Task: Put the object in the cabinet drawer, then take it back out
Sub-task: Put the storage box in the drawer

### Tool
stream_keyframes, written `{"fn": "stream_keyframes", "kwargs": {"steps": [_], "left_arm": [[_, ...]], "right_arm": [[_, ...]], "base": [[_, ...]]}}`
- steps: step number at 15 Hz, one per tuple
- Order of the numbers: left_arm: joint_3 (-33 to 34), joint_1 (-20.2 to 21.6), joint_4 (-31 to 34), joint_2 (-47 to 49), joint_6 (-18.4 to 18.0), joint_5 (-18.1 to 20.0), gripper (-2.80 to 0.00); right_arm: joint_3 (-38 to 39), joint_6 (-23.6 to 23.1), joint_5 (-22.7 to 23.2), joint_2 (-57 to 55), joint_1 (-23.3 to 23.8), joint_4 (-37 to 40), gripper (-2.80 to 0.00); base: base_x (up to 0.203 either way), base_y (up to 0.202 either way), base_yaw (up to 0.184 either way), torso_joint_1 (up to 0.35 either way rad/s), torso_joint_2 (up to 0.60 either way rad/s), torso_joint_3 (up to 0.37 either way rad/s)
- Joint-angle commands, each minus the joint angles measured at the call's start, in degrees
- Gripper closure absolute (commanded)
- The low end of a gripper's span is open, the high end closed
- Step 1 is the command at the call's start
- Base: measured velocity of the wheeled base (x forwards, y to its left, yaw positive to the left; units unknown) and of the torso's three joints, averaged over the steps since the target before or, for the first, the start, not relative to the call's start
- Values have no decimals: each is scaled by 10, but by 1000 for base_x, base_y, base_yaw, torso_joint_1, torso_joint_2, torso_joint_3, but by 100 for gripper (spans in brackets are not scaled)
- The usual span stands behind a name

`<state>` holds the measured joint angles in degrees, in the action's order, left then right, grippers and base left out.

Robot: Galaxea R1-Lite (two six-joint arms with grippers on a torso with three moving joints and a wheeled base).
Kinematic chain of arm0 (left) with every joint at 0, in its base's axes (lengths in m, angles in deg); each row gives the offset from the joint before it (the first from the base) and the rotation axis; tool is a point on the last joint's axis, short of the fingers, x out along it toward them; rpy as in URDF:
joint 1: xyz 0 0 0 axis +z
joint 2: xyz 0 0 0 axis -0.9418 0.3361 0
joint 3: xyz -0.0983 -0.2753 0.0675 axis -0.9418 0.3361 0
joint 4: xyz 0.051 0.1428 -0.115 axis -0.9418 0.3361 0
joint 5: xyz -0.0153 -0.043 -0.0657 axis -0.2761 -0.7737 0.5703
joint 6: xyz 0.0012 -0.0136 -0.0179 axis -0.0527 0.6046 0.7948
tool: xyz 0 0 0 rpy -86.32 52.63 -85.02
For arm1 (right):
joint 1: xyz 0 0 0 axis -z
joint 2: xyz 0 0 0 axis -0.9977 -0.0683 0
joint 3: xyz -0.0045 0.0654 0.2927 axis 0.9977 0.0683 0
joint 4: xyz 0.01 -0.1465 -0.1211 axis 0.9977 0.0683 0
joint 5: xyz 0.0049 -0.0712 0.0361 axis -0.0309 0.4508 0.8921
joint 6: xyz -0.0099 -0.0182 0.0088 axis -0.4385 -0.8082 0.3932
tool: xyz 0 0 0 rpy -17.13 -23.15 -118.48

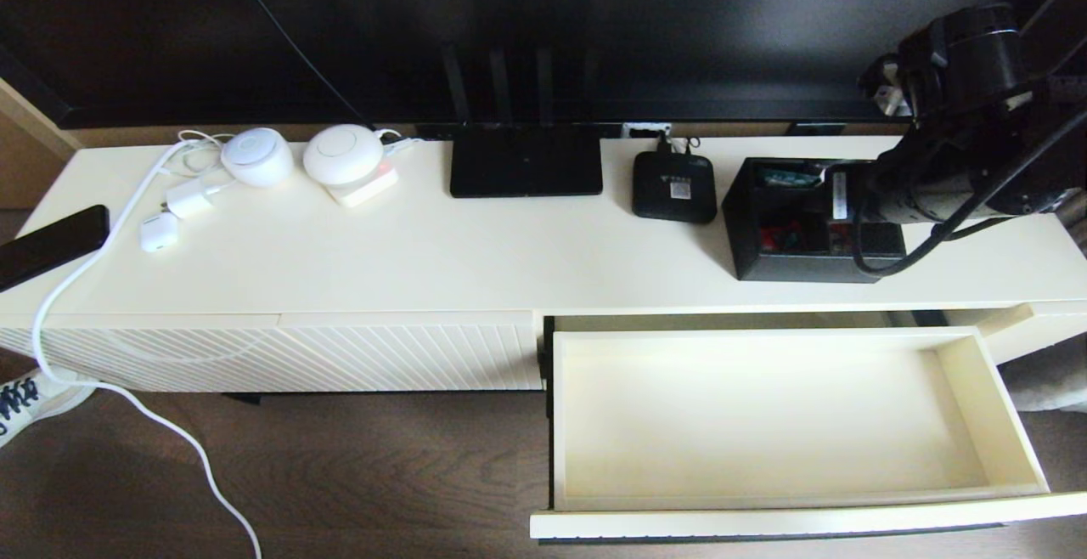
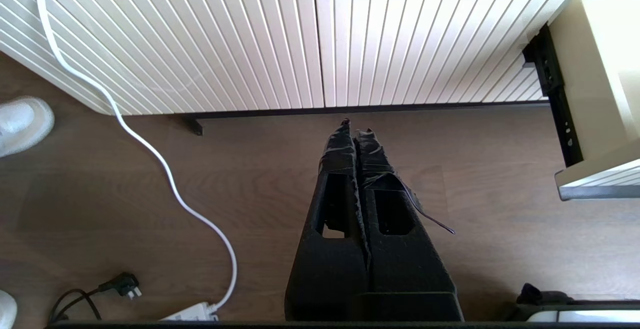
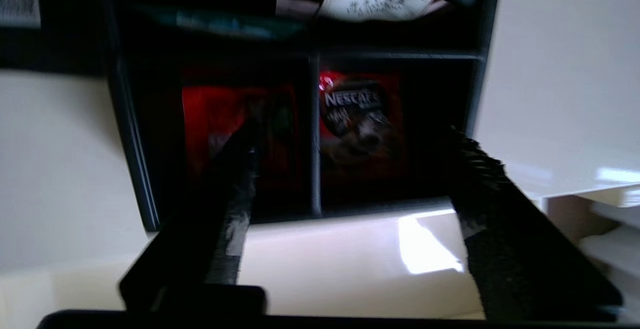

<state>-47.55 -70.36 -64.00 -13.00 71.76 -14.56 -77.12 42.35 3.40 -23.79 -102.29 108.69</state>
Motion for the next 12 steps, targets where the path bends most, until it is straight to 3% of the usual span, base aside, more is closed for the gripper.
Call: {"fn": "stream_keyframes", "kwargs": {"steps": [1,12], "left_arm": [[0,0,0,0,0,0,0],[0,0,0,0,0,0,0]], "right_arm": [[-20,27,14,-37,5,3,-280],[-78,20,69,-119,40,-13,-280]], "base": [[0,0,0,0,0,0],[0,0,0,0,0,0]]}}
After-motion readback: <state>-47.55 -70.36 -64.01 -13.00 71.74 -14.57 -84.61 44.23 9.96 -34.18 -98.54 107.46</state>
